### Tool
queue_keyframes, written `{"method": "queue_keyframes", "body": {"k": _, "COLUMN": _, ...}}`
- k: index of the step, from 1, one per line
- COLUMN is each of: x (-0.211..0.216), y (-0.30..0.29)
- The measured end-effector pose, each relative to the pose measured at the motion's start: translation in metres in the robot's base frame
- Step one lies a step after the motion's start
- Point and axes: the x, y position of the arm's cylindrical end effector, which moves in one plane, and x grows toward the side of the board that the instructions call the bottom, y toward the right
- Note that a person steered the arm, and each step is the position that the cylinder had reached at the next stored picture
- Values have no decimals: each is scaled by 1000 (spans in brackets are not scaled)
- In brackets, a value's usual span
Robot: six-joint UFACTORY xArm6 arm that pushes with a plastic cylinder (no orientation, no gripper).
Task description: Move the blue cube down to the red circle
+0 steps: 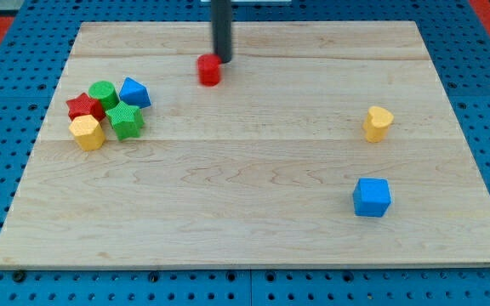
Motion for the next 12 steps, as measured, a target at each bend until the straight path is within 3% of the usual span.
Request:
{"method": "queue_keyframes", "body": {"k": 1, "x": 45, "y": -49}}
{"method": "queue_keyframes", "body": {"k": 2, "x": 46, "y": -26}}
{"method": "queue_keyframes", "body": {"k": 4, "x": 64, "y": 206}}
{"method": "queue_keyframes", "body": {"k": 5, "x": 91, "y": 296}}
{"method": "queue_keyframes", "body": {"k": 6, "x": 132, "y": 273}}
{"method": "queue_keyframes", "body": {"k": 7, "x": 125, "y": 196}}
{"method": "queue_keyframes", "body": {"k": 8, "x": 96, "y": 80}}
{"method": "queue_keyframes", "body": {"k": 9, "x": 72, "y": 21}}
{"method": "queue_keyframes", "body": {"k": 10, "x": 101, "y": 84}}
{"method": "queue_keyframes", "body": {"k": 12, "x": 209, "y": 297}}
